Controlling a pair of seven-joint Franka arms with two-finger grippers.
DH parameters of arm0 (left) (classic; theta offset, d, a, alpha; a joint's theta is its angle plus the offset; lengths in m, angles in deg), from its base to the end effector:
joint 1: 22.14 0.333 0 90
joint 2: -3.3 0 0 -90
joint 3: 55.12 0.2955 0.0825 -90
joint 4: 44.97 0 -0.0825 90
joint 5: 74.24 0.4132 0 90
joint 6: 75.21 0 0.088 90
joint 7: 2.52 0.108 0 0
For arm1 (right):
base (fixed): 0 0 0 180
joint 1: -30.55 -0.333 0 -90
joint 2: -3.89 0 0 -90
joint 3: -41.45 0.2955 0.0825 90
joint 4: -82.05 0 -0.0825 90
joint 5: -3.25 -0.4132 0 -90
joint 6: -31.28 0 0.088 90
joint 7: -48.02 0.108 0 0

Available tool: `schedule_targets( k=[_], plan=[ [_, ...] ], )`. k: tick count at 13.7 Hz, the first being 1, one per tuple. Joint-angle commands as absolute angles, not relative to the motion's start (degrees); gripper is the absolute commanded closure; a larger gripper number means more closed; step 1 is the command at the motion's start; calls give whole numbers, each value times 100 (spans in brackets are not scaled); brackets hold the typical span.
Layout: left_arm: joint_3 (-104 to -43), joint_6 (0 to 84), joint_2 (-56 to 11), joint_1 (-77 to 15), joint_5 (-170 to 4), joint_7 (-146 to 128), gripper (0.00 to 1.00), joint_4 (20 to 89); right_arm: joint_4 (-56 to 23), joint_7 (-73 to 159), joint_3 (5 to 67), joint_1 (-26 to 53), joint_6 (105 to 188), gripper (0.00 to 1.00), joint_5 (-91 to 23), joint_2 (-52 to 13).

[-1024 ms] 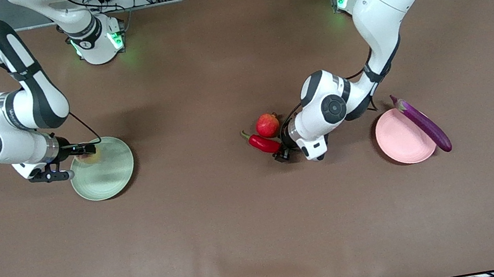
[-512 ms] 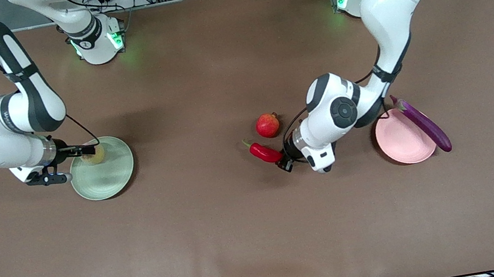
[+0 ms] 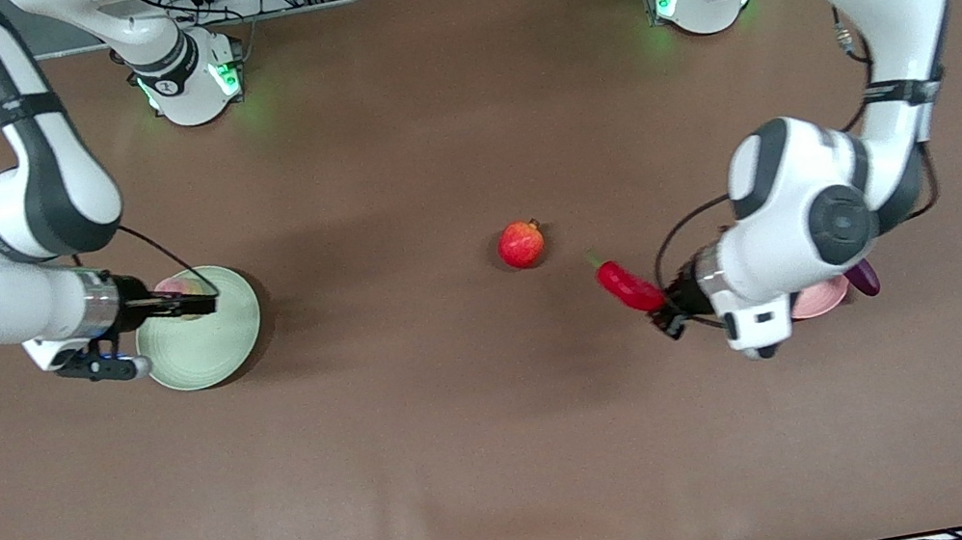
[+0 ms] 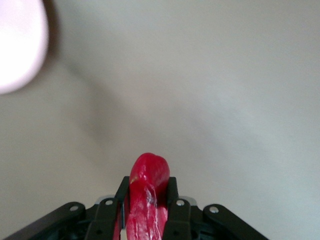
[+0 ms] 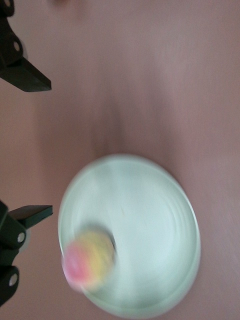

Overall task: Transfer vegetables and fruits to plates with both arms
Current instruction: 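Grasp the red chili with the left gripper and carry it to the pink plate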

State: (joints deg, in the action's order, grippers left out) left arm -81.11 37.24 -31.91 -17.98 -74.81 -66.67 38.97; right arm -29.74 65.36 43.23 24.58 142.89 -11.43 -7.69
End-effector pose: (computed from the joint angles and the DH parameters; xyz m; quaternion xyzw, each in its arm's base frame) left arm 0.6805 -0.2207 0.3161 0.9108 0.3897 -0.1118 0.0776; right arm 0.5882 0.0971 0.3259 -0.9778 0.1412 0.1246 0.0916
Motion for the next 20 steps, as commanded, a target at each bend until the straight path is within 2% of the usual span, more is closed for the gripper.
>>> schedule_targets(
  k=[1, 4, 7, 9, 12, 14, 15, 17, 18, 19, 20],
  plan=[
    [-8122, 3378, -3176, -1302, -7119, -6054, 100, 4002, -2476, 7873, 4294, 1801, 14228, 0, -1502, -972],
    [-8122, 3281, -3352, -933, -6327, -5229, 100, 4046, -1843, 9866, 4285, 843, 14613, 0, -1714, -1420],
    [-8122, 3281, -3580, -616, -5905, -4604, 100, 4028, -983, 11425, 4285, 69, 14870, 0, -1679, -2139],
    [-8122, 3298, -3721, -509, -5580, -4550, 100, 4028, -394, 12260, 4285, -283, 14879, 0, -1662, -2632],
    [-8114, 3289, -3914, -501, -5306, -4348, 99, 4011, -92, 12877, 4277, -714, 15150, 0, -1626, -3020],
    [-8061, 3290, -3941, -500, -5375, -4382, 88, 4011, -92, 13282, 4268, -1065, 15562, 0, -1478, -3213],
    [-8061, 3289, -3933, -500, -5428, -4409, 76, 4002, -92, 13397, 4259, -1189, 15651, 0, -1459, -3310],
    [-8061, 3289, -3950, -501, -5647, -4435, 45, 4011, -101, 13503, 4250, -1452, 15958, 0, -1294, -3503],
    [-8052, 3289, -3941, -492, -5753, -4427, 25, 4028, -110, 13547, 4242, -1575, 16099, 0, -1118, -3635],
    [-8043, 3281, -3941, -439, -5780, -4453, 0, 4054, -110, 13669, 4241, -1603, 16196, 0, -1021, -3741],
    [-8043, 3281, -3915, -404, -5841, -4531, 0, 4072, -101, 13696, 4241, -1655, 16284, 0, -924, -3846]
  ],
)
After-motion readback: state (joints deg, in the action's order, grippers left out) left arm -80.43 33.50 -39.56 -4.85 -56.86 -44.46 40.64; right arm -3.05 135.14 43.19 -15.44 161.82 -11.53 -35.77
